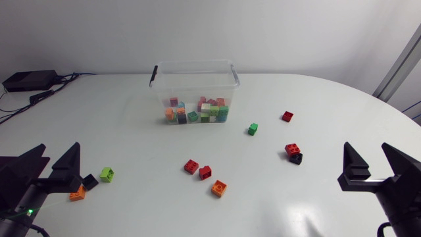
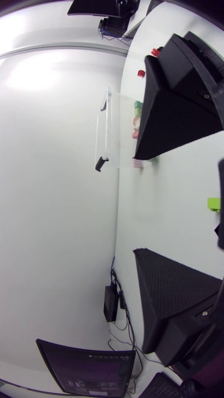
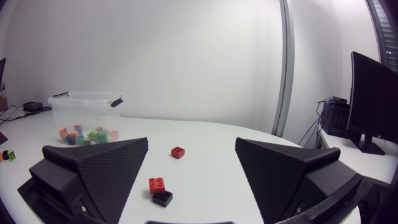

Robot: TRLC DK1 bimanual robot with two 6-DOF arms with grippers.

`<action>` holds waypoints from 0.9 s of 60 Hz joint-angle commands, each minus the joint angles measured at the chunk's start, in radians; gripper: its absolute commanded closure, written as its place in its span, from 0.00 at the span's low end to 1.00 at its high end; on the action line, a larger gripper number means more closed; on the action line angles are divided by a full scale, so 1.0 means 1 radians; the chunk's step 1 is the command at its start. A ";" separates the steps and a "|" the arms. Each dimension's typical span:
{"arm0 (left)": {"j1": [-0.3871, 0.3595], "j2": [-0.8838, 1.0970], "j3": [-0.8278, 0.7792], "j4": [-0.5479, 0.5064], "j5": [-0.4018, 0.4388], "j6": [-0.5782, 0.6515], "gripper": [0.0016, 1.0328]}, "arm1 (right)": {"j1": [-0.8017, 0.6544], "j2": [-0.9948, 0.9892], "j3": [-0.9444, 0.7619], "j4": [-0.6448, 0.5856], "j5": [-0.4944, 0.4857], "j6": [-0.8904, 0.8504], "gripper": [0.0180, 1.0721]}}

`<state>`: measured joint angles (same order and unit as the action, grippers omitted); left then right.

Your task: Place the duplo bricks in the container

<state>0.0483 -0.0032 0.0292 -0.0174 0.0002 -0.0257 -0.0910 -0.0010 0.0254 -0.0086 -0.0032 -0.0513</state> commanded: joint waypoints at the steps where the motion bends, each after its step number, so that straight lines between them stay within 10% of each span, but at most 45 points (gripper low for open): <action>1: -0.005 0.026 0.051 -0.003 0.004 -0.002 0.04 | 0.013 0.012 0.042 -0.013 -0.003 0.018 0.04; 30: -0.024 0.732 0.486 -0.256 0.006 0.102 0.12 | 0.019 0.519 0.343 -0.057 0.011 0.019 0.05; 45: -0.071 1.019 0.680 -0.487 -0.009 0.624 0.11 | 0.028 0.705 0.508 -0.275 0.009 0.016 0.05; 54: -0.050 1.148 0.715 -0.504 -0.023 0.727 0.10 | 0.046 0.759 0.547 -0.338 -0.018 0.014 0.05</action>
<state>-0.0139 1.0763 0.7055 -0.4976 -0.0128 0.5762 -0.0593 0.7292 0.5404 -0.3126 -0.0048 -0.0513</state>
